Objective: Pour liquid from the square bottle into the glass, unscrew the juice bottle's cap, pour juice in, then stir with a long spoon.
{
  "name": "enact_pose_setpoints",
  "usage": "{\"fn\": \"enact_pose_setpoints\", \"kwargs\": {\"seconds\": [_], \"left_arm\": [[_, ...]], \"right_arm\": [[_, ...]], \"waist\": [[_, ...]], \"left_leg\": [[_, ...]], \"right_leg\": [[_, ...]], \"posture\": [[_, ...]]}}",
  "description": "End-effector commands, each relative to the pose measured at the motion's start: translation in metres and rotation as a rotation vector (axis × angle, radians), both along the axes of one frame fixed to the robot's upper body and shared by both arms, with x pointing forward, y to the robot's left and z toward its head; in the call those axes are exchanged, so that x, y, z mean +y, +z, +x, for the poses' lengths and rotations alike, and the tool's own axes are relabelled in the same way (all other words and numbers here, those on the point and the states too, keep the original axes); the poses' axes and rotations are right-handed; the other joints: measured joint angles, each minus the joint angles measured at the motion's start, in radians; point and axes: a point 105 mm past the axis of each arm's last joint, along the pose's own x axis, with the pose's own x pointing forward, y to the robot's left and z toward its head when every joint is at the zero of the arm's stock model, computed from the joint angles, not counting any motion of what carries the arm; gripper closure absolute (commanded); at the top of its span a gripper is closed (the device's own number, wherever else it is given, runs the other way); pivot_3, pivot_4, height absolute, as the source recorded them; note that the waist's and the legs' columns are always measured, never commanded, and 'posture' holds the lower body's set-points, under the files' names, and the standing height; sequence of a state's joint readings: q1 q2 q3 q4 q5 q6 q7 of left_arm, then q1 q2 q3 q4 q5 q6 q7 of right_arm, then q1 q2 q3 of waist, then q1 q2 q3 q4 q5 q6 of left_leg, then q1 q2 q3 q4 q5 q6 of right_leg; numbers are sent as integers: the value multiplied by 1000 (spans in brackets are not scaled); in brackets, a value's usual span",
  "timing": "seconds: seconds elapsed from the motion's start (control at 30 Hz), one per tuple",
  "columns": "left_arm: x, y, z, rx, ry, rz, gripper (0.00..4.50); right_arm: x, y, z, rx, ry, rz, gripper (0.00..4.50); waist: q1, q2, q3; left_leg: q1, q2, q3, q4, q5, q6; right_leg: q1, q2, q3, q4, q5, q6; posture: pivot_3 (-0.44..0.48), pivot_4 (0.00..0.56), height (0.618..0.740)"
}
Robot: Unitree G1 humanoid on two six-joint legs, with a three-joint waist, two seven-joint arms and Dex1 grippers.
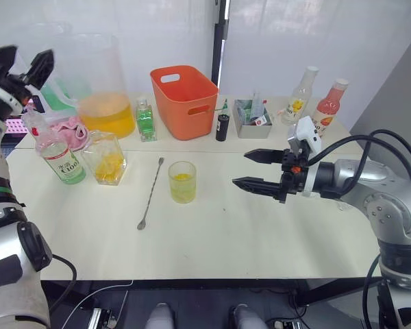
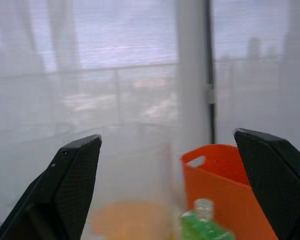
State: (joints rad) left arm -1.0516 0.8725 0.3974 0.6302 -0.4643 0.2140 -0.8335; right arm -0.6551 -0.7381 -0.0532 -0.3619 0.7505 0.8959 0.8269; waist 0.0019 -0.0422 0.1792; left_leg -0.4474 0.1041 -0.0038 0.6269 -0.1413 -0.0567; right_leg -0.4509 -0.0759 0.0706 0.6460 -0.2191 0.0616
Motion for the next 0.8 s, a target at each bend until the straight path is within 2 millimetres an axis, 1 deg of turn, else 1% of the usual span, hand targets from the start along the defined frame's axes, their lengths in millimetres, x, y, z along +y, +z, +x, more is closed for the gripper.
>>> {"fn": "enact_pose_setpoints", "kwargs": {"seconds": [0.03, 0.1, 0.2, 0.27, 0.3, 0.4, 0.47, 0.53, 0.57, 0.67, 0.73, 0.8], "left_arm": [[-39, -6, -21, 57, -251, 140, 22], [-53, -19, -29, 120, -348, 180, 22], [-69, -37, -38, 196, -445, 219, 22], [-82, -56, -43, 242, -475, 283, 22], [-84, -62, -45, 255, -477, 302, 22], [-79, -84, -50, 293, -430, 301, 22], [-74, -104, -56, 333, -403, 303, 22], [-71, -120, -62, 370, -393, 287, 22], [-68, -135, -64, 413, -375, 297, 22], [-59, -165, -69, 485, -337, 296, 22], [-53, -181, -74, 507, -318, 297, 22], [-45, -191, -77, 516, -289, 252, 22]], "right_arm": [[-7, 10, -1, -70, -27, 6, 0], [-8, 9, -2, -77, -36, 18, 0], [-10, 6, -2, -94, -54, 15, 0], [-14, 1, -1, -89, -84, 15, 0], [-16, -2, -1, -81, -96, 15, 0], [-25, -13, -4, -64, -125, 24, 0], [-34, -22, -7, -69, -163, 29, 0], [-44, -29, -8, -101, -202, 35, 0], [-52, -34, -7, -107, -240, 37, 0], [-71, -51, -15, -90, -299, 28, 0], [-84, -61, -22, -67, -338, 31, 0], [-95, -72, -29, -46, -365, 8, 0]], "waist": [[-5, 0, 0], [-11, 0, 0], [-20, 0, 0], [-21, 0, 0], [-21, 0, 0], [-17, 0, 0], [-18, 0, 0], [-17, 0, 0], [-16, 0, 0], [-14, 0, 0], [-10, 0, 0], [-10, 0, 0]], "left_leg": [[0, 0, 0, 0, 0, 0], [2, 0, 0, -1, 0, 0], [2, 0, 0, 0, 0, 0], [2, 0, 0, 0, 0, 0], [2, 0, 0, -1, 0, 0], [2, 0, 0, -1, 0, 0], [2, 0, 0, 0, 0, 0], [2, 0, 0, 0, 0, 1], [2, 0, 0, 0, 0, 1], [3, 0, 0, 0, 0, 1], [3, 0, 0, 0, 0, 0], [4, 0, 0, 0, 0, 0]], "right_leg": [[0, 0, 0, 0, 0, 0], [0, 0, 0, 1, -1, -1], [0, 1, 0, 2, -1, -1], [0, 1, 0, 2, -1, -1], [0, 1, 0, 1, -2, 0], [0, 1, 0, 1, -2, 0], [0, 0, 1, 1, -2, 0], [0, 0, 1, 1, -2, 0], [0, 0, 0, 1, -2, 1], [1, 0, 1, 1, -5, 0], [3, 0, 0, 0, -7, -4], [4, -1, 0, -1, -7, -4]], "posture": [[0, 150, 703], [0, 150, 703], [0, 150, 703], [0, 150, 703], [0, 150, 703], [0, 150, 703], [0, 150, 703], [0, 150, 703], [0, 150, 703], [0, 150, 703], [0, 150, 703], [0, 150, 703]]}}
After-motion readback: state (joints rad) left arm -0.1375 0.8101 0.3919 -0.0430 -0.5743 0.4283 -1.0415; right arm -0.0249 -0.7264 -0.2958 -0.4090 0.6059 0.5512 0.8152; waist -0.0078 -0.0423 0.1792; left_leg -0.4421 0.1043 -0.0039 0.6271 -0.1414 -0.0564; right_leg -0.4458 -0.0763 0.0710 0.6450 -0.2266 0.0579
